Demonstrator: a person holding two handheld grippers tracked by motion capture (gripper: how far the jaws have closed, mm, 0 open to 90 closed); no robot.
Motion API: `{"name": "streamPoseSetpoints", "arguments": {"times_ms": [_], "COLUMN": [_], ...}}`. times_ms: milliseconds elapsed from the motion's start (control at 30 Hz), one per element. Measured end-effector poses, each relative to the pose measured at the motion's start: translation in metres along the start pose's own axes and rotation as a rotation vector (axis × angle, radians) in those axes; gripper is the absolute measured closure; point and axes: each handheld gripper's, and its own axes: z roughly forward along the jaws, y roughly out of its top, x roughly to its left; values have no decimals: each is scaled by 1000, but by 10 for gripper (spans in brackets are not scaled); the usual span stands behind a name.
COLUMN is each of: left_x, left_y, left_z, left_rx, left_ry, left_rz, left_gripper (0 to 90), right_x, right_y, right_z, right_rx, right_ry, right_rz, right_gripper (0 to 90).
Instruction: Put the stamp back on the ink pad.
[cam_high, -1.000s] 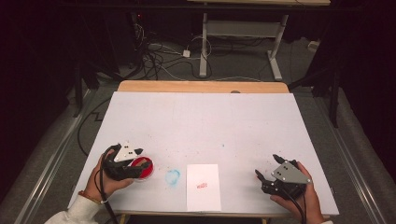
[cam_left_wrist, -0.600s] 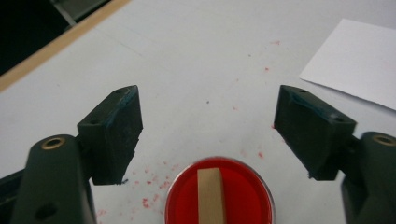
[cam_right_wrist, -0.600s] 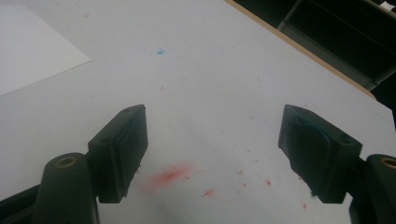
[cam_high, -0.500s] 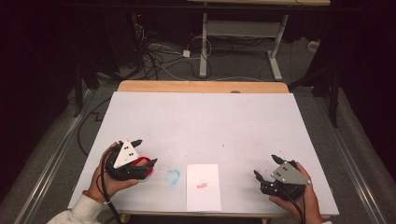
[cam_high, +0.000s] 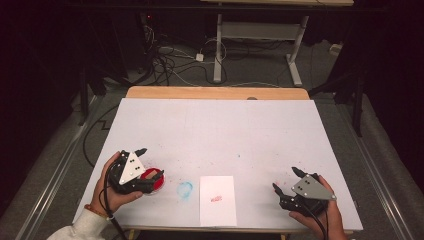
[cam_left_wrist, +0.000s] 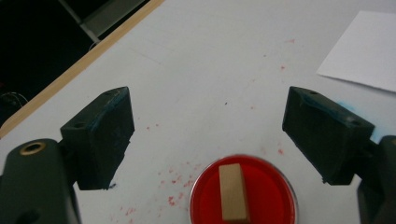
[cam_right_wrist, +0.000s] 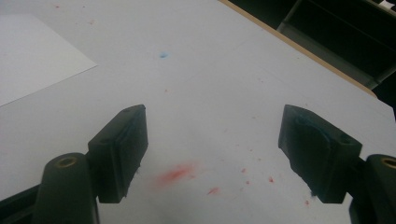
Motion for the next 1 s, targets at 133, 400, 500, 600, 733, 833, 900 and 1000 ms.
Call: {"name": "streamPoseSetpoints", "arguments": {"times_ms": [133, 400, 500, 600, 733, 833, 900, 1000], "left_x": [1, -1, -2, -4, -5, -7, -9, -13], "left_y": [-8, -22, -28, -33, -38, -43, -46, -52], "left_z": [-3, -7, -6, -6, -7, -7, -6, -3], "left_rx": [-1, -19, -11, 2, 6, 14, 22, 54], "left_ry": [3, -2, 1, -1, -7, -15, -22, -39], "left_rz": [-5, -12, -18, -17, -25, -31, -33, -20], "left_gripper": [164, 164, 164, 164, 163, 163, 163, 163], "right_x": [1, 3, 3, 3, 4, 4, 4, 3], "right_y": [0, -1, -1, -2, -3, -3, -4, -5], "right_z": [-1, -2, -3, -4, -5, -5, -4, -3], "right_rx": [2, 7, 11, 10, 13, 13, 14, 17], "right_ry": [-4, -7, -5, -7, -8, -9, -9, -4], "right_rz": [-2, 0, -2, 4, 4, 9, 11, 6], "right_gripper": [246, 246, 246, 246, 246, 246, 246, 246]}}
